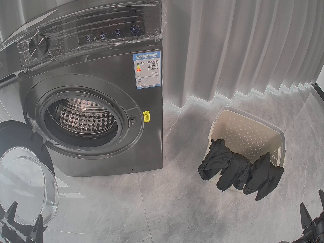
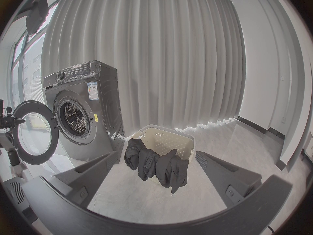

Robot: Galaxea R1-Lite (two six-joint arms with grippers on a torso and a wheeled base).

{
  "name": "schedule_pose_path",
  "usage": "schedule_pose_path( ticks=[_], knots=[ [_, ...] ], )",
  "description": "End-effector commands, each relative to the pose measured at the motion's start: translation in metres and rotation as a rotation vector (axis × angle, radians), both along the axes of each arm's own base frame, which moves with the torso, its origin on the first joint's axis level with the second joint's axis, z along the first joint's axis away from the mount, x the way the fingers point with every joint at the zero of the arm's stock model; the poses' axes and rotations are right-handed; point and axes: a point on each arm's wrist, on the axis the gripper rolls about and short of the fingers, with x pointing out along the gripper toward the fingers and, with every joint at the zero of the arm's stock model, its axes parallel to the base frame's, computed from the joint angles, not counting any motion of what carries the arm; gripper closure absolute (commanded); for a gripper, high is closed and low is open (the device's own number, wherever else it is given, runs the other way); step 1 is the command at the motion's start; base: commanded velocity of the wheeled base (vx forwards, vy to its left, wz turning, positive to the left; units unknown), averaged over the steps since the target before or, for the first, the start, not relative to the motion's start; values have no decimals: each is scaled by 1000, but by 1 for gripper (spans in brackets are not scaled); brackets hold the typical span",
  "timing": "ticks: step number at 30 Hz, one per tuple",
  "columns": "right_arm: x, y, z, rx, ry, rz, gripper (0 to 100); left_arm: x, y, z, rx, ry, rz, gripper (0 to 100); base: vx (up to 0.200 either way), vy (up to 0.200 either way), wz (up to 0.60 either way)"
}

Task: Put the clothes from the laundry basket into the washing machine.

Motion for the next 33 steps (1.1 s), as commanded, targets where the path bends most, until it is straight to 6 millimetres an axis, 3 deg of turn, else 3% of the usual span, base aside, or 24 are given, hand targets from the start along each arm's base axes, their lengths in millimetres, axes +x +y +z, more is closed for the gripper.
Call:
schedule_pose_path(
  ticks=[1, 7, 14, 26, 33],
  knots=[
    [0, 0, -5, 0, 3, -1, 0, 0, 0, -5, 0, 1, 0, 0, 0, 0, 0],
    [0, 0, -5, 0, 3, -1, 0, 0, 0, -5, -2, 1, 0, 0, 200, 0, 0],
    [0, 0, -5, 0, 3, 1, 0, 0, 0, -5, 0, 1, 0, 0, 0, 0, 0],
    [0, 0, -5, -2, 3, 1, 0, 0, 0, -5, 0, 1, 0, 0, 0, 0, -600],
    [0, 0, -5, -2, 3, 1, 0, 0, 0, -5, 0, 1, 0, 0, 0, 0, 0]
  ],
)
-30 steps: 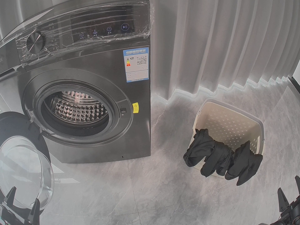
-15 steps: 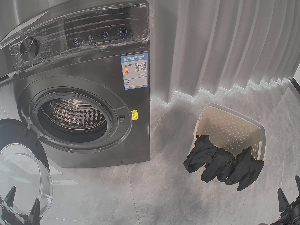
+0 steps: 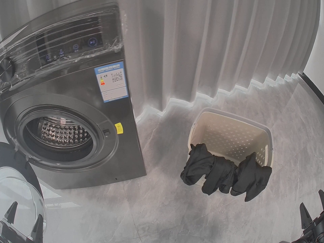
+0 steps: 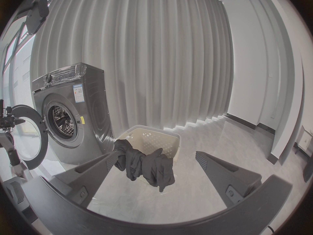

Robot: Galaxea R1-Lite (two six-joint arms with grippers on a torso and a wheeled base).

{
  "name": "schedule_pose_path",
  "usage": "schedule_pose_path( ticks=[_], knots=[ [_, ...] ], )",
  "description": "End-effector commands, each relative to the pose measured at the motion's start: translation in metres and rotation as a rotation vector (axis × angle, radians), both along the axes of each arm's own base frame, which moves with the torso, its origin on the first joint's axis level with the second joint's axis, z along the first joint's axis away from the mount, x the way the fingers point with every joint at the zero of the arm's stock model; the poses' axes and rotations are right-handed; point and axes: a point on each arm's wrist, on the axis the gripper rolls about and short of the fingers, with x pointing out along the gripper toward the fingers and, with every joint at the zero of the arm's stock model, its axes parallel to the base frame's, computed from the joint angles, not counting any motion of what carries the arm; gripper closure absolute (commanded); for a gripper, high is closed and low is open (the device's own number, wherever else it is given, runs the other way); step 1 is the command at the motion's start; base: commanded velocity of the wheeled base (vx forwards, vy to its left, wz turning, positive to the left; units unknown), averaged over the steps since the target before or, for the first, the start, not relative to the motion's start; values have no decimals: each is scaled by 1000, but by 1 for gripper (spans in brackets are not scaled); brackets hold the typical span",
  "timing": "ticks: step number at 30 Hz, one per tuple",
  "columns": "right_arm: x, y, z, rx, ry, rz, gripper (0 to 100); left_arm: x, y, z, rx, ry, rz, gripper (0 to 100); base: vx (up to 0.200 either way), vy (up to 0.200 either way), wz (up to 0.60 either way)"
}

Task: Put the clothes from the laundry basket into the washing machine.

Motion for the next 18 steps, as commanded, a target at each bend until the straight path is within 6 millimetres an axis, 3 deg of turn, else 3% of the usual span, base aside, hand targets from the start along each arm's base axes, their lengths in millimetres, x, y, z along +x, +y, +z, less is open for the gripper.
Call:
schedule_pose_path(
  ticks=[1, 11, 18],
  knots=[
    [0, 0, -5, -1, 3, 1, 0, 0, 0, -5, 0, 0, 0, 0, 0, 0, 0],
    [0, 0, -5, -1, 3, 1, 0, 0, 0, -5, -2, -1, 0, 0, 0, 0, 0],
    [0, 0, -5, -1, 3, 1, 0, 0, 0, -5, 0, 0, 0, 0, 0, 0, -600]
  ],
)
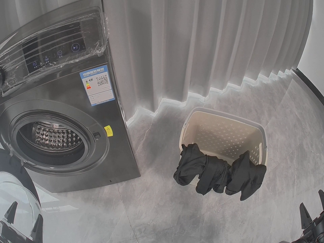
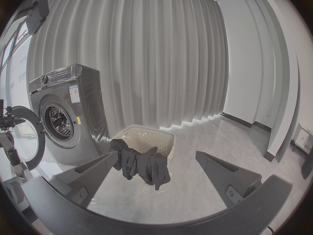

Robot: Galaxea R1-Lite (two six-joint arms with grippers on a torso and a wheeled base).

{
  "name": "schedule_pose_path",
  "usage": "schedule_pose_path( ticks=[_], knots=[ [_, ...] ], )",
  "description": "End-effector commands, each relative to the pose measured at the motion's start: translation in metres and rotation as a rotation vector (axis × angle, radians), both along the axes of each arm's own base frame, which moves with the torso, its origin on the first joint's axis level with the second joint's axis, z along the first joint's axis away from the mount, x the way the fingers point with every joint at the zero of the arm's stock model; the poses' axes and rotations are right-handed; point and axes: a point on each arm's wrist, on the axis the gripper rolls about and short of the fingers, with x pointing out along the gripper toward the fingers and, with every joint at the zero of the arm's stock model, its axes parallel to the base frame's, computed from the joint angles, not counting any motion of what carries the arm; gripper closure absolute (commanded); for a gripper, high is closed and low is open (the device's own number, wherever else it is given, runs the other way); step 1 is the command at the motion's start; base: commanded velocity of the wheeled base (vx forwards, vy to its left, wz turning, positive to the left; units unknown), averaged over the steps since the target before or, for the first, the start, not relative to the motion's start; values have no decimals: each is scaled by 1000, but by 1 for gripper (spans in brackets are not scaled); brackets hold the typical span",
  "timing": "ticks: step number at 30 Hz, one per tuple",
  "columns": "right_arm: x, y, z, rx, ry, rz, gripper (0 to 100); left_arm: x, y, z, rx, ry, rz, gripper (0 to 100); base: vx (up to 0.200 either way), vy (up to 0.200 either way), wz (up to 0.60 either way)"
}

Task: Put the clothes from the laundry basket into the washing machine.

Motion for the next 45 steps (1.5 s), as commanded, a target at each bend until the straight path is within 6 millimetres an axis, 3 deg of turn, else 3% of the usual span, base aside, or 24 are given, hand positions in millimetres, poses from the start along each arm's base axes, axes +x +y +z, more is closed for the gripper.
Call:
schedule_pose_path(
  ticks=[1, 45],
  knots=[
    [0, 0, -5, 0, 2, 1, 0, 0, 0, -5, 0, -1, 0, 0, 0, 0, -600],
    [0, 0, -5, 0, 2, 1, 0, 0, 0, -5, 2, -1, 2, 0, 14, 0, -14]
  ],
)
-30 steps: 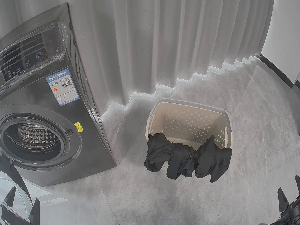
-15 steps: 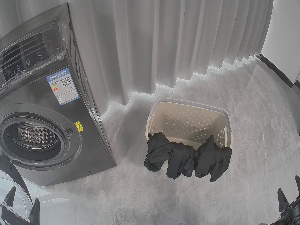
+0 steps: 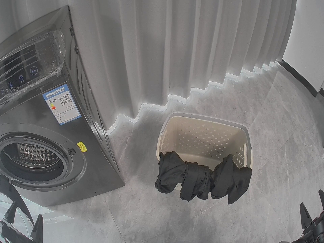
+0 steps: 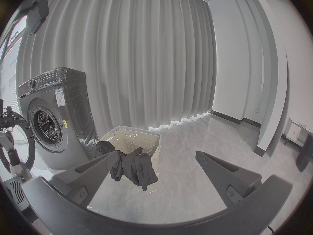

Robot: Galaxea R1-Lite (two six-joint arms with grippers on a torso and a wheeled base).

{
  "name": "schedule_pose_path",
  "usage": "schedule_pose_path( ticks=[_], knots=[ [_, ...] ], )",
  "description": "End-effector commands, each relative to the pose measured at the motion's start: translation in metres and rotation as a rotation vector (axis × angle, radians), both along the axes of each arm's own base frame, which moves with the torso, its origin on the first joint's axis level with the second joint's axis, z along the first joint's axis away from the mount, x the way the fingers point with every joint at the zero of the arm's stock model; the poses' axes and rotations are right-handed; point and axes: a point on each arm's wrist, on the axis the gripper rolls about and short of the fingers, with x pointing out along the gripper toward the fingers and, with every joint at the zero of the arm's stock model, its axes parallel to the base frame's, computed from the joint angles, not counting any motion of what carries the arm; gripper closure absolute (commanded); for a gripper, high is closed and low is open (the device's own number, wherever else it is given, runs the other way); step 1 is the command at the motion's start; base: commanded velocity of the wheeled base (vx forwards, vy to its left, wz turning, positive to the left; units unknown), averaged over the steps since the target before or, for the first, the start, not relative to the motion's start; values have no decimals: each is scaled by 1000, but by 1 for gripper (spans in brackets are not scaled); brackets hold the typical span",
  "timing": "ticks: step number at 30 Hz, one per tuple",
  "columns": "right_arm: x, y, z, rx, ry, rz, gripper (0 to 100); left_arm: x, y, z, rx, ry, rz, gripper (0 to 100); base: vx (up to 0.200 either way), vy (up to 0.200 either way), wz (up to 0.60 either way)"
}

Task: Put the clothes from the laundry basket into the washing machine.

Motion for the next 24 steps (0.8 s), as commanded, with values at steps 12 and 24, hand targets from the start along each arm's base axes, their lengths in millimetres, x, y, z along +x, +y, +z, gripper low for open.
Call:
schedule_pose_path(
  ticks=[12, 24],
  knots=[
    [0, 0, -5, 0, 3, 1, 0, 0, 0, -5, -2, 0, -1, 0, 0, 0, -150],
    [0, 0, -5, 0, 3, 1, 0, 0, 0, -5, -2, -1, -1, 0, 0, 0, 0]
  ],
)
